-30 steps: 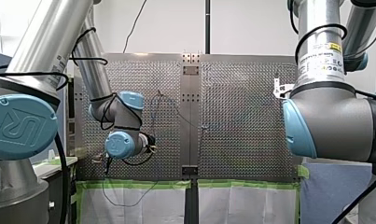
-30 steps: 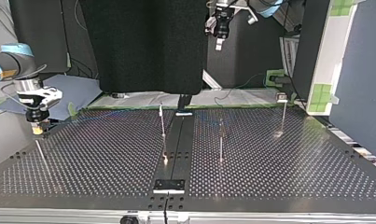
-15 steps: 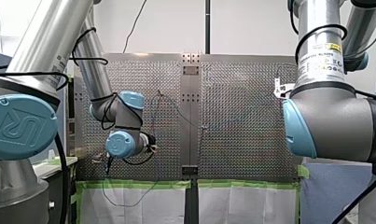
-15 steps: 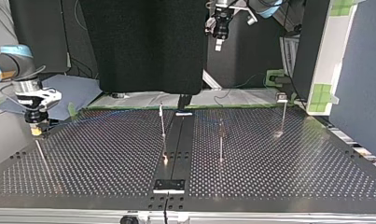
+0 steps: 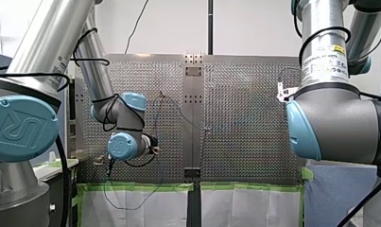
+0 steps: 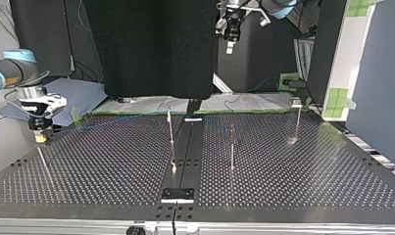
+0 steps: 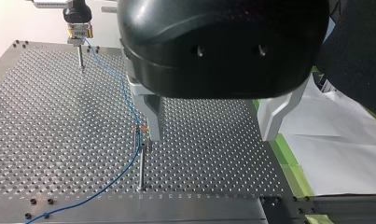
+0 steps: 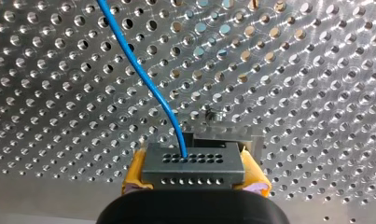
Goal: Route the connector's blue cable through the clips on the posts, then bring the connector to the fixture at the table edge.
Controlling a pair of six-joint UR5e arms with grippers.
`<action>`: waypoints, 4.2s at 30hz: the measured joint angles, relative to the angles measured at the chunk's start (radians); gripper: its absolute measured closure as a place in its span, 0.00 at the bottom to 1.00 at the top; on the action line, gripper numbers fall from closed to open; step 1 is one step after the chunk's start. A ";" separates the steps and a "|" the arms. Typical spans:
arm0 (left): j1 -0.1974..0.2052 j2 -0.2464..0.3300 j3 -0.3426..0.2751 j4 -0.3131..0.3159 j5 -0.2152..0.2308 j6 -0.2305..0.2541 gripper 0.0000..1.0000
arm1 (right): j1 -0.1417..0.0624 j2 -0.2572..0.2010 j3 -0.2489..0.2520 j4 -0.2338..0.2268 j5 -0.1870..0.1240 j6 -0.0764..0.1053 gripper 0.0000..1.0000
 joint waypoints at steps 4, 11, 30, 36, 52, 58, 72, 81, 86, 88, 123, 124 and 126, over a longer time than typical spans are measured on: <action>0.002 0.000 0.000 0.000 0.000 0.000 0.00 | 0.002 0.000 -0.002 -0.012 -0.001 0.003 1.00; 0.004 0.000 0.000 0.002 0.000 0.000 0.00 | 0.006 0.000 -0.002 -0.030 -0.014 0.012 1.00; 0.005 0.000 0.000 0.002 0.001 0.000 0.00 | 0.008 0.001 -0.001 -0.056 -0.022 0.024 1.00; 0.005 0.000 0.000 0.002 0.001 0.000 0.00 | 0.003 0.001 -0.002 -0.058 -0.032 0.025 1.00; 0.010 -0.001 0.008 0.003 0.006 0.000 0.00 | 0.000 0.005 -0.002 -0.064 -0.047 0.025 1.00; 0.014 0.000 0.008 0.003 0.007 0.000 0.00 | 0.000 0.006 -0.002 -0.067 -0.047 0.023 1.00; 0.017 0.000 0.008 0.005 0.008 0.002 0.00 | 0.004 0.013 -0.002 -0.081 -0.046 0.025 1.00; 0.021 0.000 0.008 0.006 0.008 0.003 0.00 | 0.006 0.015 -0.002 -0.084 -0.045 0.026 1.00; 0.023 -0.001 0.008 0.006 0.008 0.004 0.00 | 0.006 0.015 -0.002 -0.084 -0.045 0.027 1.00; 0.023 -0.001 0.008 0.006 0.008 0.004 0.00 | 0.006 0.015 -0.002 -0.084 -0.044 0.028 1.00; 0.027 -0.001 0.008 0.007 0.011 0.005 0.00 | 0.007 0.019 -0.002 -0.093 -0.013 0.026 0.01; 0.027 0.000 0.008 0.008 0.012 0.005 0.00 | 0.007 0.020 -0.001 -0.092 -0.011 0.026 0.01; 0.029 0.000 0.008 0.008 0.014 0.005 0.00 | 0.007 0.020 -0.002 -0.093 -0.008 0.026 0.01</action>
